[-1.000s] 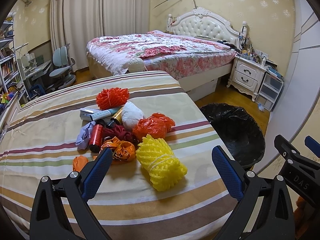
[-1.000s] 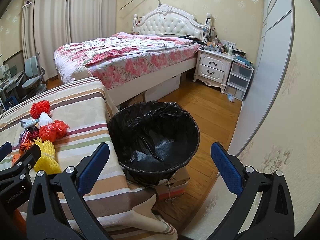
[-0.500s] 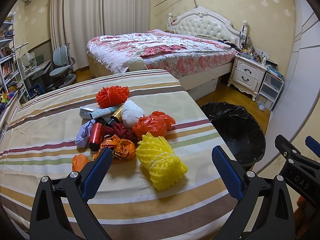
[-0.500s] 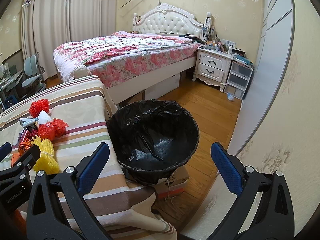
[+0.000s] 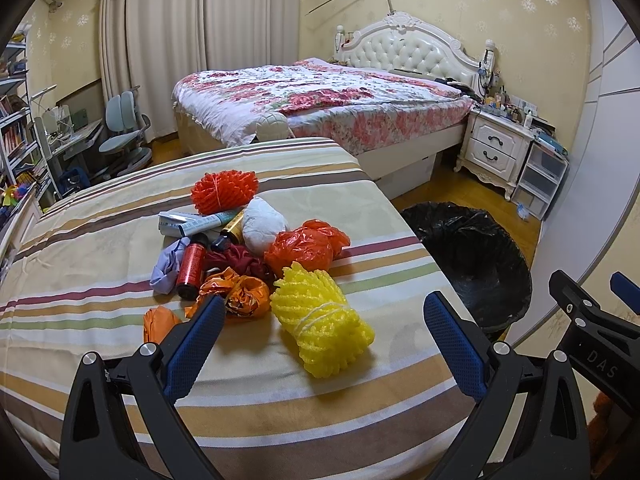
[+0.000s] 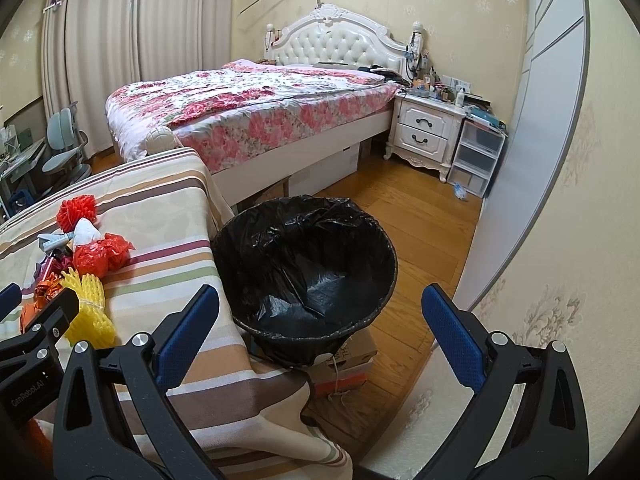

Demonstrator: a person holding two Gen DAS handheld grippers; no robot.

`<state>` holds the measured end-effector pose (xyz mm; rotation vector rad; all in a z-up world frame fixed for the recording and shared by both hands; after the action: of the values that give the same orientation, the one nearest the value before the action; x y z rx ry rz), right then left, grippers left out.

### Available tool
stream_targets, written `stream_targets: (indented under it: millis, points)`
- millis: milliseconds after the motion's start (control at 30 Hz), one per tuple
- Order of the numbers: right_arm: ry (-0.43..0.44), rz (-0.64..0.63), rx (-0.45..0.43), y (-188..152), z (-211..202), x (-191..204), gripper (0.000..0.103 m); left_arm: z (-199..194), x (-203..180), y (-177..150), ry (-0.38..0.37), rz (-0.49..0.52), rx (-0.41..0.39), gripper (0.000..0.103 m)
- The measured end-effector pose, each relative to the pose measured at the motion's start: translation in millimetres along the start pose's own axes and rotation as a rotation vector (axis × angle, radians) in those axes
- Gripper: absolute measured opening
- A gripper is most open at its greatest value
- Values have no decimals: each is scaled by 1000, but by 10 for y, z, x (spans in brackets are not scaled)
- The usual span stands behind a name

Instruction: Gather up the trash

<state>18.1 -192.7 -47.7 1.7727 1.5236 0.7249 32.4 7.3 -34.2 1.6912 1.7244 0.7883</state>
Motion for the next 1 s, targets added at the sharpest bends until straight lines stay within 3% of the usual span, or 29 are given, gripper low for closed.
stream_targets:
  millis: [333, 533, 1000]
  points:
    - [-4, -1, 9, -66, 55, -13, 99, 21, 45, -38, -21, -16, 7, 97]
    - [11, -2, 14, -100, 78, 18, 99, 30, 160, -48, 4, -10, 13, 97]
    - [140, -84, 61, -209, -7, 624, 99, 52, 1081, -354, 137, -82, 109, 96]
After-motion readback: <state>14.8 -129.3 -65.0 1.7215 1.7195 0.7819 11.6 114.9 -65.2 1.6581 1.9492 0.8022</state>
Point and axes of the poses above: each gripper's, at about its wrist camera, not at the fingertips, and z roughly the way its jaws point, x to its left, y to its top, the point moved 4 cm from there along z, roughly the way its jaws point, and after that the axes turned 1 degree about z, right-handed, at the moved point
